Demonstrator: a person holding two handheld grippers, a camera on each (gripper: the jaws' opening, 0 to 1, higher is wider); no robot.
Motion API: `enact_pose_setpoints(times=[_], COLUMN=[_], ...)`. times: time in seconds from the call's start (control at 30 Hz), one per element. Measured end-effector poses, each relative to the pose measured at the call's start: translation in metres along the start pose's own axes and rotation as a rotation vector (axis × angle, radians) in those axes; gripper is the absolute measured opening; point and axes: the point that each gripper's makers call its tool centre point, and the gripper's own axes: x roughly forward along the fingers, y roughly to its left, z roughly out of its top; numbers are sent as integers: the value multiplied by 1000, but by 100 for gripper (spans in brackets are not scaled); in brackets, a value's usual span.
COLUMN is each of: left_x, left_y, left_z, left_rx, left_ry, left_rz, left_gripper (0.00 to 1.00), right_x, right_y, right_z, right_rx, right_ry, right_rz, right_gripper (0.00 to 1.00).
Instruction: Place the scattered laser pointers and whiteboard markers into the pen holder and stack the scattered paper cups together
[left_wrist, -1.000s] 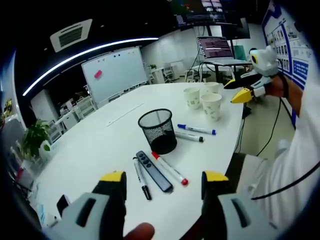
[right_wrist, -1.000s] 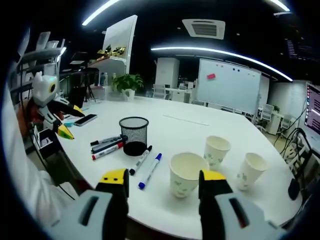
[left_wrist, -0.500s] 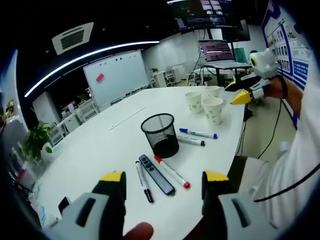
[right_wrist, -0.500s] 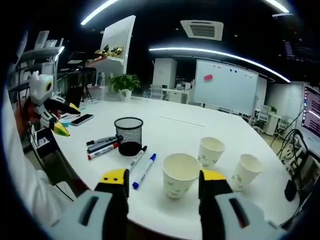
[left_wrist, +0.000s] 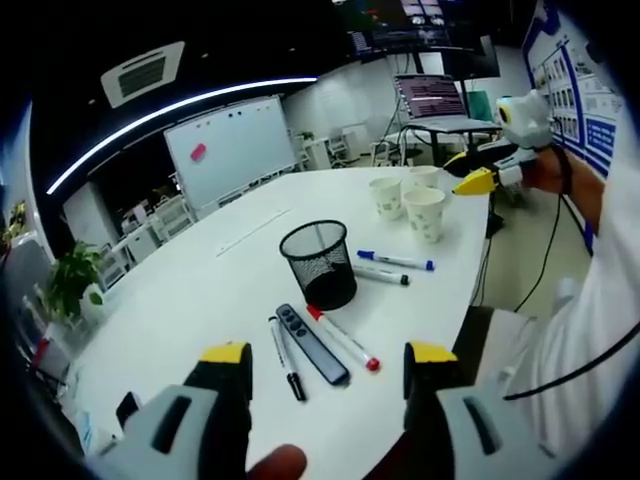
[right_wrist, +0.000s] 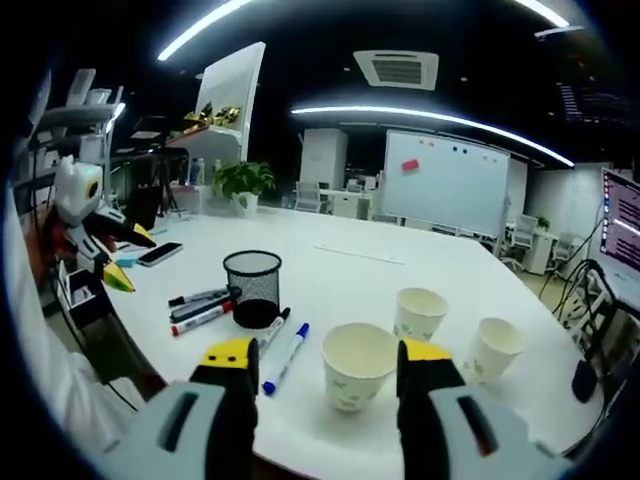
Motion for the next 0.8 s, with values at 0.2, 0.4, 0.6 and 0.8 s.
enact_pose_setpoints(times=[0.2,0.4,0.6,0.8], left_x=[1,2,3,3], left_y=[1,0,1,1], left_z=[-2,-5,-6,-6], left_rx=[0,0,0,0], left_ry=[2,9,11,14], left_rz=[-4,-8,-12,-13], left_gripper=[62,62,62,62], right_x=[4,6,7,8], right_y=[-2,-2,-2,-4], right_z=[-4,-5,-5,-4], right_rx=[21,34,37,27], right_ry=[-17,-25,-32,-36], right_rz=[-3,-4,-8,-16], right_gripper=[57,58,58,58])
